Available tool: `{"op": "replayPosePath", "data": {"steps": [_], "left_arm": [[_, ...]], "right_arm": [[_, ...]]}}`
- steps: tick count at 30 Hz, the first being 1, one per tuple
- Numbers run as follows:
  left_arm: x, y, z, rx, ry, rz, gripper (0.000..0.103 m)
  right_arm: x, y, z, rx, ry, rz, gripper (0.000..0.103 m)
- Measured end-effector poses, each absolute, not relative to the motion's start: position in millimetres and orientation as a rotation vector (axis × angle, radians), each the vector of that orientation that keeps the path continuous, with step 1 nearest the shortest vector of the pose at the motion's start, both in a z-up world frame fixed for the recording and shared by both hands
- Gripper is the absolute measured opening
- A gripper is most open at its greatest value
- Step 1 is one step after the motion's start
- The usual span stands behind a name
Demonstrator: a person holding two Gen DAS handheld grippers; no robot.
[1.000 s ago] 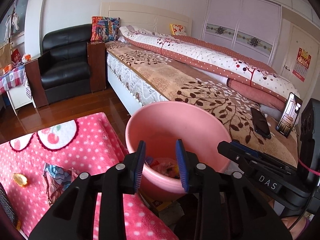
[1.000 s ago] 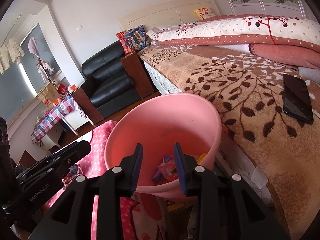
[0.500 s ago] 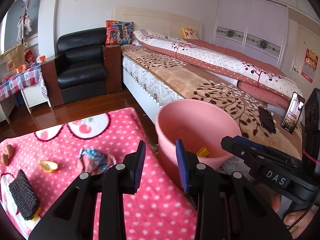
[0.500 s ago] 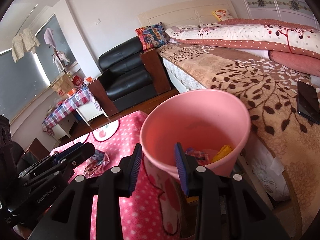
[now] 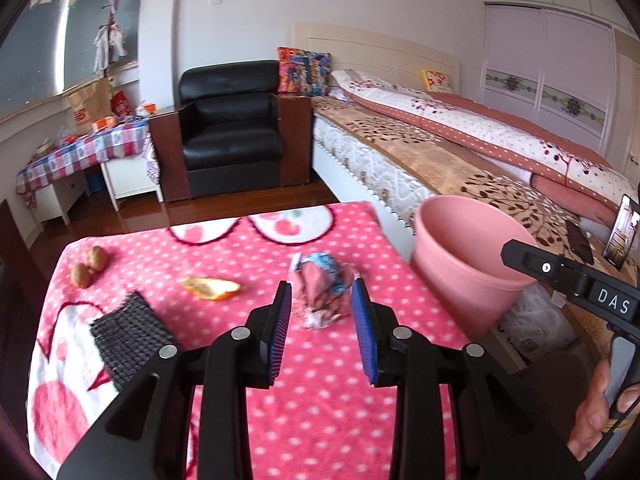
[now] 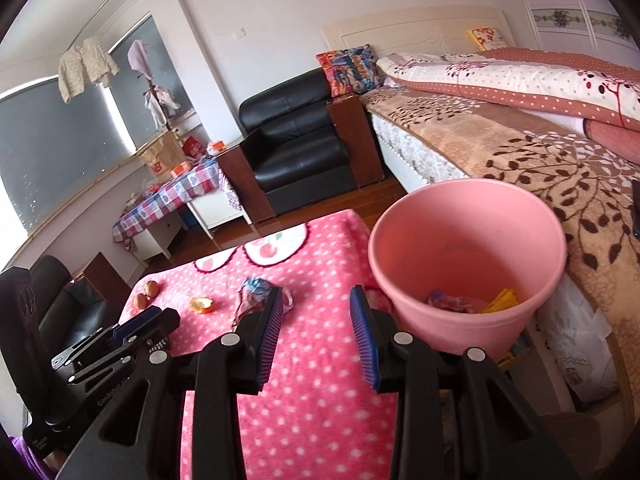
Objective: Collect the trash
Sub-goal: 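Move both open tools back over the table, then grasp the black mesh scrubber with the left tool while the right grasps the orange peel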
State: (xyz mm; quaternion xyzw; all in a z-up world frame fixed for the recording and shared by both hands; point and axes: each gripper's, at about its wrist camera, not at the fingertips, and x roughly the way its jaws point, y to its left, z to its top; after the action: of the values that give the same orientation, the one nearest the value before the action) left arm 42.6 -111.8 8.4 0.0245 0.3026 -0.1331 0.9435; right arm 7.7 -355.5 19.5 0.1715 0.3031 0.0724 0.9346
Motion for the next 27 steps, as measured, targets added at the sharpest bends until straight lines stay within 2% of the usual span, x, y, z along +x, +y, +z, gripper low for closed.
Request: {"op": "replayPosePath", "data": {"steps": [7,18,27], "left_arm": [[35,-69,1,0.077,0.57,-0.133,0.031],[27,13,-16,-0.025,0.648,0.019,0.031],[34,61,-36,-0.216,0.759,0.002,0.031]], "right_arm": [[14,-320,13,0.316,0.671,0.211,0.035],[33,-274,-1,0.268,0.751,0.301,0.035],[41,-236,-6,0.215,0.775,0.373,0.035]]}}
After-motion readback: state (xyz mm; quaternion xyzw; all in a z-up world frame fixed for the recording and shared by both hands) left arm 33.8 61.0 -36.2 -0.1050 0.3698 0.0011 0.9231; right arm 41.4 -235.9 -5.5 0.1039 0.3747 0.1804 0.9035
